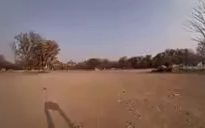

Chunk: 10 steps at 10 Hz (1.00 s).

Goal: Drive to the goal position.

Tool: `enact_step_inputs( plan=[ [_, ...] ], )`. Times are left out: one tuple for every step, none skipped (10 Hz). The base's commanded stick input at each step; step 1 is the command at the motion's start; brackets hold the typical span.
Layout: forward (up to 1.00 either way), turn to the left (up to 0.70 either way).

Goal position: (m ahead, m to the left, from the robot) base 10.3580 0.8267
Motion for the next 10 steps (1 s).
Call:
enact_step_inputs(
  plan=[
    [0.70, 0.00],
    [0.70, 0.00],
    [0.70, 0.00],
    [0.70, 0.00],
    [0.70, 0.00],
    [0.70, 0.00],
    [0.70, 0.00],
    [0.70, 0.00],
    [0.70, 0.00],
    [0.70, 0.00]
  ],
)
